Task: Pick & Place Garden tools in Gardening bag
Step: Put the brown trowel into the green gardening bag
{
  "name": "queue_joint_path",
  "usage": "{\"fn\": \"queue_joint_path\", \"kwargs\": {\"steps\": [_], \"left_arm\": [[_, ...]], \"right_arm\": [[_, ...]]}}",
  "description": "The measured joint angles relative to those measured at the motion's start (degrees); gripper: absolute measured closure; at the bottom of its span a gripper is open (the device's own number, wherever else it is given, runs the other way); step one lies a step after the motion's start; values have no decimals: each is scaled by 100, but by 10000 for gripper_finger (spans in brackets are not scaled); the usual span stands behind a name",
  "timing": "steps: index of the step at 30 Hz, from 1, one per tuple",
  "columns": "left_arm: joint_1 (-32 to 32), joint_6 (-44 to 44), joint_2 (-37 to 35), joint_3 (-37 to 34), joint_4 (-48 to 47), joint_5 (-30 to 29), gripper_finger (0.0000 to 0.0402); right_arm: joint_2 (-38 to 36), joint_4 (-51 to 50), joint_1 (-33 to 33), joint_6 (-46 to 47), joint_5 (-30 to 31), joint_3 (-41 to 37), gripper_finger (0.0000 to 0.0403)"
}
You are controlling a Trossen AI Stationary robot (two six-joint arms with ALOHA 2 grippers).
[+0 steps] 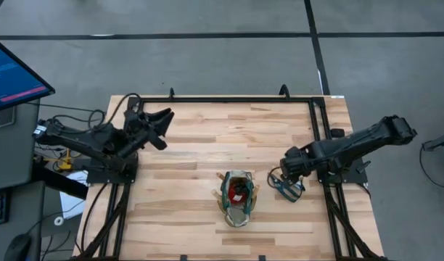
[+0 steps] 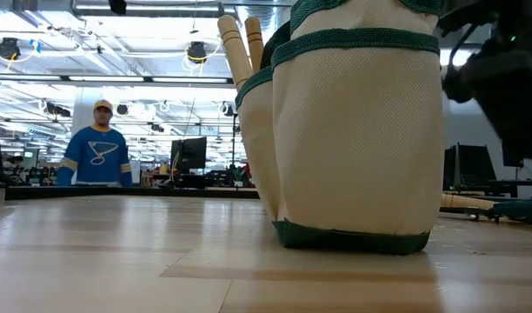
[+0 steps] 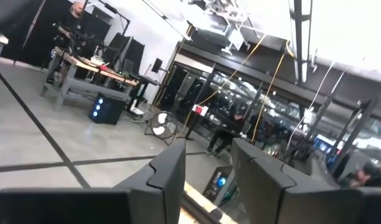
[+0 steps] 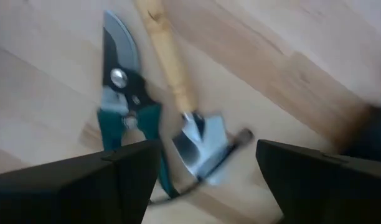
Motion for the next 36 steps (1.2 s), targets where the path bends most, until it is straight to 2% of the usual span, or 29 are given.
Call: {"fn": "queue_joint_path", "kwargs": {"steps": [4, 9, 13, 18, 25, 31, 36], "left_arm": [[0, -15, -103, 0, -7, -108, 283], [0, -15, -109, 0, -7, -530, 293], [0, -13, -107, 0, -23, -555, 298], [0, -181, -105, 0, -26, -605, 298], [0, -642, 50, 0, -13, -991, 298], [0, -948, 260, 0, -7, -1296, 298], [0, -1099, 312, 2, 6, -1324, 298]], "right_arm": [[0, 1055, -232, -297, 41, -382, 147], [-15, 1676, -527, -1030, 149, -468, 147], [-237, 1584, -587, -1633, 216, -468, 147], [-766, 815, -638, -1906, 221, -468, 147], [-1047, -25, -998, -1318, 84, -468, 147], [-1031, 57, -1005, -1305, 65, -468, 147], [-1029, 99, -1005, -1337, 108, -468, 147]]}}
